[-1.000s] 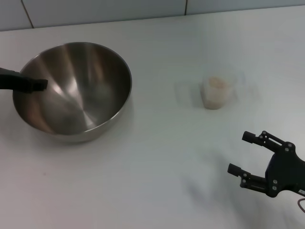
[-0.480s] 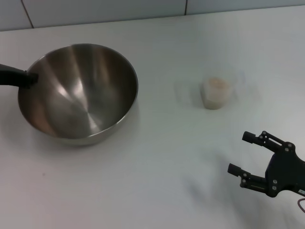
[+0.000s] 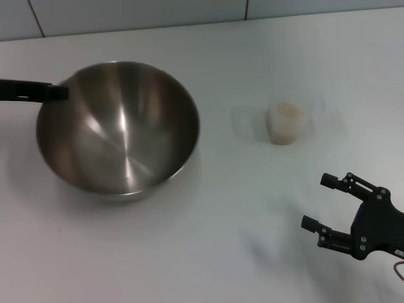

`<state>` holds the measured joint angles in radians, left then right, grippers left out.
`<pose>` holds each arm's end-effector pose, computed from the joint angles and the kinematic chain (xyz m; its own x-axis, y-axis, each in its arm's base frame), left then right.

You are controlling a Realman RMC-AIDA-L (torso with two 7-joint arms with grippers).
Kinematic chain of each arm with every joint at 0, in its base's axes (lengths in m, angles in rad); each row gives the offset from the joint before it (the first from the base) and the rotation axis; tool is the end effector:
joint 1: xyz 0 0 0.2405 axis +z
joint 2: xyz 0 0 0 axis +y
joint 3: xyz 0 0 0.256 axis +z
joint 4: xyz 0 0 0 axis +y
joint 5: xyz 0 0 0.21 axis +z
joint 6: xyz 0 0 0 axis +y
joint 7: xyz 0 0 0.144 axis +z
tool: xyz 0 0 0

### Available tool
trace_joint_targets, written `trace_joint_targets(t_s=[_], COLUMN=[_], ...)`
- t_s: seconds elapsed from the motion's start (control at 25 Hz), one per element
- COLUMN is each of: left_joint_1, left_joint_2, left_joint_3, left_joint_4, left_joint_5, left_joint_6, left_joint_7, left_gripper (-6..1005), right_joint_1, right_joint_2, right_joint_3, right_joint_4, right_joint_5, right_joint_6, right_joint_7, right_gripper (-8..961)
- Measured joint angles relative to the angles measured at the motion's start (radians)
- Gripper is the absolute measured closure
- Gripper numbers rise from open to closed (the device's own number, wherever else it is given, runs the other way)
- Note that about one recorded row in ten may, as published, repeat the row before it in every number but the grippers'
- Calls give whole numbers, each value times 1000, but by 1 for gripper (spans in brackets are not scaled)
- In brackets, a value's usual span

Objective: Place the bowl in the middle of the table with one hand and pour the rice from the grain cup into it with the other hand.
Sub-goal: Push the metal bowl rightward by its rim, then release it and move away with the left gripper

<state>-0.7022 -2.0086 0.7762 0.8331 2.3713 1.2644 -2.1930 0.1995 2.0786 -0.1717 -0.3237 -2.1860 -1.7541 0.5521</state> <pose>-0.2527 0.4144 0.0465 0.6067 0.7219 0.3329 0.7902 -0.5022 -0.3512 0.3504 0.1838 -0.0150 0.7716 -0.0600 -0.6332 -0.4227 -0.7923 -0.4400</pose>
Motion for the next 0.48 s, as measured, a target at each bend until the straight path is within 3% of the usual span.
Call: trace_joint_targets(t_s=[0.12,0.48], left_joint_1=[-30,-69], left_joint_2=[14,3], left_joint_3=[-14,-16], left_joint_4=[-69,-117], left_joint_5=[-25,-58], left_joint_6=[11,48], left_joint_7=[17,15], left_gripper=[955,953], right_joint_1=[2,8], right_joint_2=[0,0], right_joint_3=[0,0], right_joint_4=[0,2], right_joint_5=[-1,-3], right_joint_6=[0,1], right_joint_7=[0,0], right_gripper=[121,121])
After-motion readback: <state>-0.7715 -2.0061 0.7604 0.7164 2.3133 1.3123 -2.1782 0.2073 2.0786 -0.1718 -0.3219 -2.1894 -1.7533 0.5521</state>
